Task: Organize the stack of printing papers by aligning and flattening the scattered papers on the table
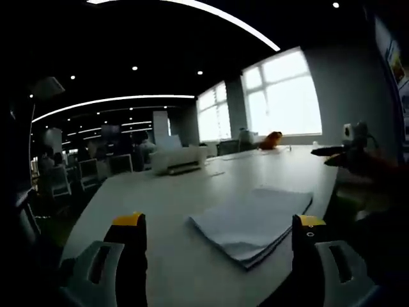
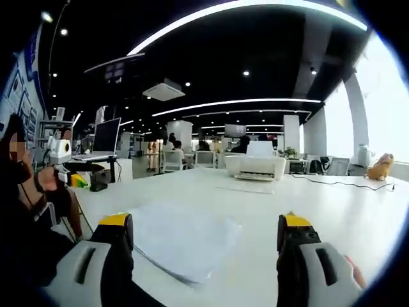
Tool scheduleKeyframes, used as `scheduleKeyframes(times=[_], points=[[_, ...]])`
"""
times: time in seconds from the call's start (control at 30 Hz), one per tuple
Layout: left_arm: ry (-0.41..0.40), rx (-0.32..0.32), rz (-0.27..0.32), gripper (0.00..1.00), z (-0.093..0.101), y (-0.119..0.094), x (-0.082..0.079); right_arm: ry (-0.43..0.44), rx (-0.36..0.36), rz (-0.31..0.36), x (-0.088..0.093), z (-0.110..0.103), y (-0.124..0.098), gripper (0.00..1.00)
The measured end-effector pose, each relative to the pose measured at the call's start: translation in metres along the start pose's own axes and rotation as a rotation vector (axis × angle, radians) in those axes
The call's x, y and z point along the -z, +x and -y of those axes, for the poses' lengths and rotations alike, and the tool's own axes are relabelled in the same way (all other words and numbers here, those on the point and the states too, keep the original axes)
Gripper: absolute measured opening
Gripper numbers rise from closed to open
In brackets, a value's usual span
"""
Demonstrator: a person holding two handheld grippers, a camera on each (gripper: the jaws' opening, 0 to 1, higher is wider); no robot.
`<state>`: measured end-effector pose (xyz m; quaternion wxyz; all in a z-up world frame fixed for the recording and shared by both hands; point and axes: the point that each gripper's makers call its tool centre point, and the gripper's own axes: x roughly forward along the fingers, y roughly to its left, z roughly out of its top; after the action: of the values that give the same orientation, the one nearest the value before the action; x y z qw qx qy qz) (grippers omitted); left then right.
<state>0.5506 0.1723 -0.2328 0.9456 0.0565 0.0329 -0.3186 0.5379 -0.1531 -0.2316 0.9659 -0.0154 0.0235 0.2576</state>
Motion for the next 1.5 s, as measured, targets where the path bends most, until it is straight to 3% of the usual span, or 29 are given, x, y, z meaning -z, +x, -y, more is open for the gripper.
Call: scheduleKeyframes(times=[0.53, 0.73, 1.2, 1.5], points=[[0.012, -0.001, -0.038, 0.97, 0.015, -0.02, -0.005, -0.058, 0.005, -0.035, -0.006, -0.015, -0.022, 0.89], [0.013, -0.003, -0.04, 0.97, 0.02, -0.027, -0.009, -0.042, 0.001, -0.02, -0.011, -0.02, -0.031, 0.89], [0.024, -0.016, -0.068, 0.97, 0.025, -0.037, -0.006, -0.053, 0.035, -0.032, -0.015, -0.018, -0.049, 0.9], [0.017, -0.019, -0.08, 0.97, 0.027, -0.045, -0.005, -0.063, 0.056, -0.064, -0.008, -0.015, -0.056, 0.9]])
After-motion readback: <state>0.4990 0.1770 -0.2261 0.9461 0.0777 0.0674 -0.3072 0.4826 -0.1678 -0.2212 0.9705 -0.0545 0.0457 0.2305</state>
